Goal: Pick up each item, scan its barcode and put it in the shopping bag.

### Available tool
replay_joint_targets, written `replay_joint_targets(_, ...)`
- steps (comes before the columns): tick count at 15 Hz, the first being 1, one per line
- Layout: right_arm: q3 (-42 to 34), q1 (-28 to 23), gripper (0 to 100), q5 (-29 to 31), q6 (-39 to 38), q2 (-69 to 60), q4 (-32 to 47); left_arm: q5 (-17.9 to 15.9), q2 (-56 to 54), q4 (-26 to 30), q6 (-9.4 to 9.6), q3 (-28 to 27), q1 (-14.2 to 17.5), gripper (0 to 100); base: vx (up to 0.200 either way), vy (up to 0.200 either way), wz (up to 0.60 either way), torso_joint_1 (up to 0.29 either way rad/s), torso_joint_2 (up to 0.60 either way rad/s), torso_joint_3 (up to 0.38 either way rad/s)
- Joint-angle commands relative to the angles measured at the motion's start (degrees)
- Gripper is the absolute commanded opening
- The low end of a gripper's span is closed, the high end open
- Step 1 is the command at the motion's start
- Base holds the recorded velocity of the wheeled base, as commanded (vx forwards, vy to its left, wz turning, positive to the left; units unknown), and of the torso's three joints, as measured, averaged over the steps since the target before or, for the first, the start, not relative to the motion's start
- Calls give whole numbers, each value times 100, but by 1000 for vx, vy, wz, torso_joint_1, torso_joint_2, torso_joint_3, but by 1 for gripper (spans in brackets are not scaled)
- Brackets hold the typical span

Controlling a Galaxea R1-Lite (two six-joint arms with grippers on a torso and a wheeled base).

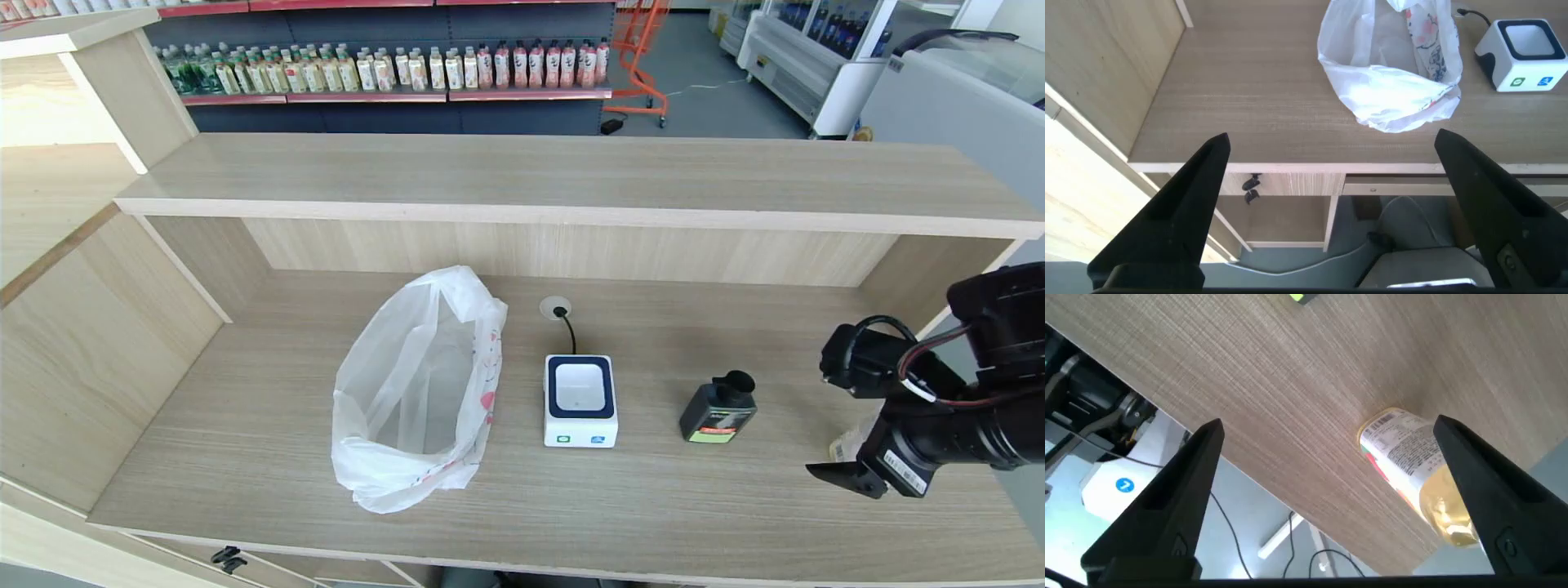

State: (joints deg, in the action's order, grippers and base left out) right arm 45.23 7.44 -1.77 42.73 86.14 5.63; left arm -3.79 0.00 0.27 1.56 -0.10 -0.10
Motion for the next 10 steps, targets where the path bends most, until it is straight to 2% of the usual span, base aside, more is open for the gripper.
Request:
replay_joint_targets(1,74,30,100,1,210,571,-300,1,9,0,2,1,1,100,0,0,0,0,0,0)
replay_joint_targets(4,48,293,100,19,210,1080,-915,1,9,0,2,1,1,100,0,0,0,0,0,0)
replay_joint_targets(10,267,786,100,-17,-1,1792,-1521,1,9,0,2,1,1,100,0,0,0,0,0,0)
